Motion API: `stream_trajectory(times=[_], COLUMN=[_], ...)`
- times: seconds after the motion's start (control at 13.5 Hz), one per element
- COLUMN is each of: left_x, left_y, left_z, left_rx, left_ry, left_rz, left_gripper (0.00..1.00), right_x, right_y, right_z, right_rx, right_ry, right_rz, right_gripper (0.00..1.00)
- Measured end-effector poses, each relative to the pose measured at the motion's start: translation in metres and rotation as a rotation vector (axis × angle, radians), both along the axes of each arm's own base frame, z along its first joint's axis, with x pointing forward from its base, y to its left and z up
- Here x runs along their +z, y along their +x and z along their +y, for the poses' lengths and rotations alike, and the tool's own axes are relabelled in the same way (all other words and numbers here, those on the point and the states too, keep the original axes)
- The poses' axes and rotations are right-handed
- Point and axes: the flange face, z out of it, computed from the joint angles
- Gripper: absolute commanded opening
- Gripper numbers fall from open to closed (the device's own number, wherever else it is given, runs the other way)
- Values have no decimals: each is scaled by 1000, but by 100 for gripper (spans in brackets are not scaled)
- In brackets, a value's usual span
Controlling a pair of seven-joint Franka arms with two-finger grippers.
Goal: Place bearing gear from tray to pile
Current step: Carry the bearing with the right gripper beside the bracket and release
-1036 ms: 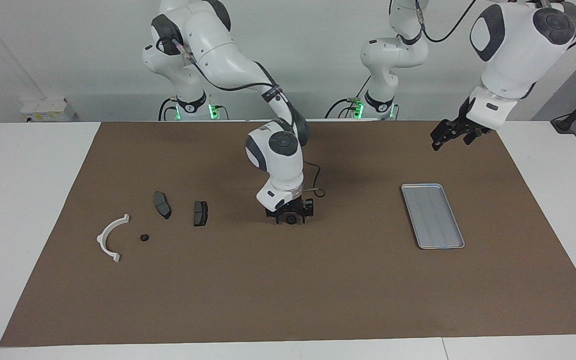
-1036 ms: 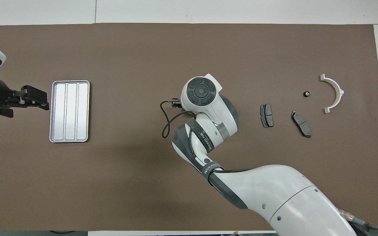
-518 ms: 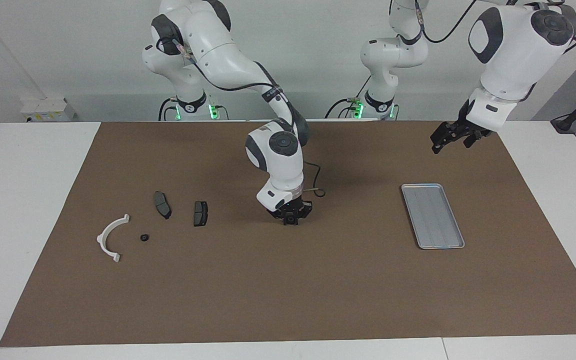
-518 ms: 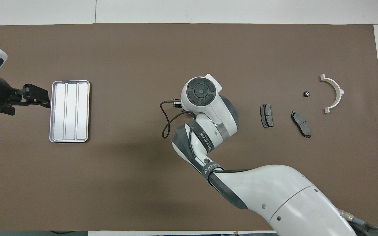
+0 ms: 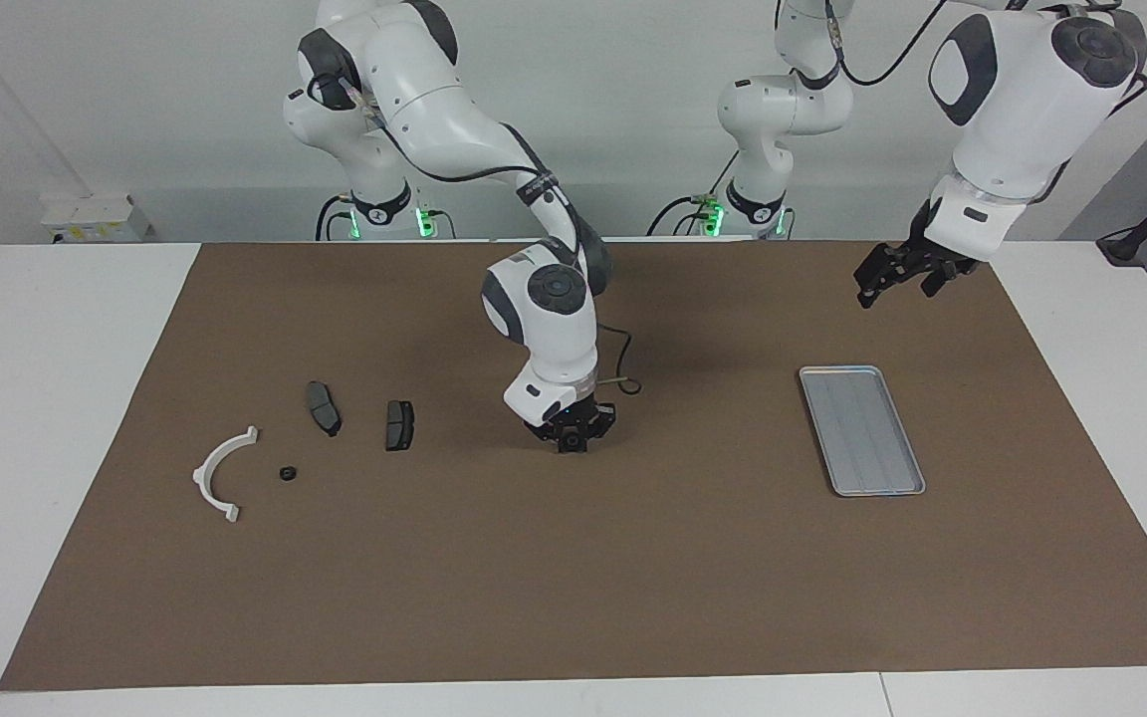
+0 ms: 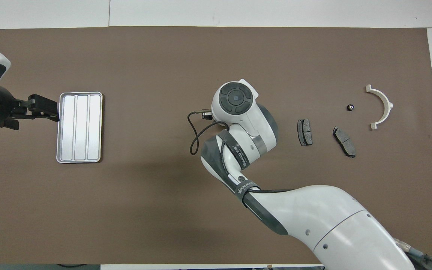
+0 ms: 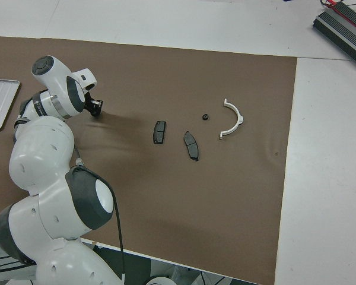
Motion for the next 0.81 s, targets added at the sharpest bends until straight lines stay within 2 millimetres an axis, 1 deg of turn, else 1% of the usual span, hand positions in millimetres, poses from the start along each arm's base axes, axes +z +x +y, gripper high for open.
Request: stream_trajectory(times=[0.07,0.15,0.3,0.37,0.44,0.59,0.67,0.74,0.81], left_x=[1,2,5,6,6,6,6,6,6], left_y=[0,1,1,2,2,2,2,2,2], left_z=[0,1,1,1,1,1,1,1,1], left_rx=[0,1,1,1,1,1,1,0,0], left_ry=[0,-1,-1,-2,-2,-2,-2,-2,-2], left_rz=[-2,-6,-15,-18,-22,-26,-26,-26,-26], left_gripper=[100,100,100,100,100,100,100,100,100], right_x=[13,28,59,72,82,95,96,92,86], right_y=[12,26,51,61,69,82,86,88,86], right_z=[-14,-32,-84,-116,-152,-232,-272,-308,-332], right_rx=[4,7,33,58,92,165,195,219,236], right_ry=[-4,-7,-16,-25,-36,-58,-65,-70,-71], right_rz=[-2,-7,-20,-22,-18,-5,7,19,33], right_gripper=[0,0,0,0,0,0,0,0,0])
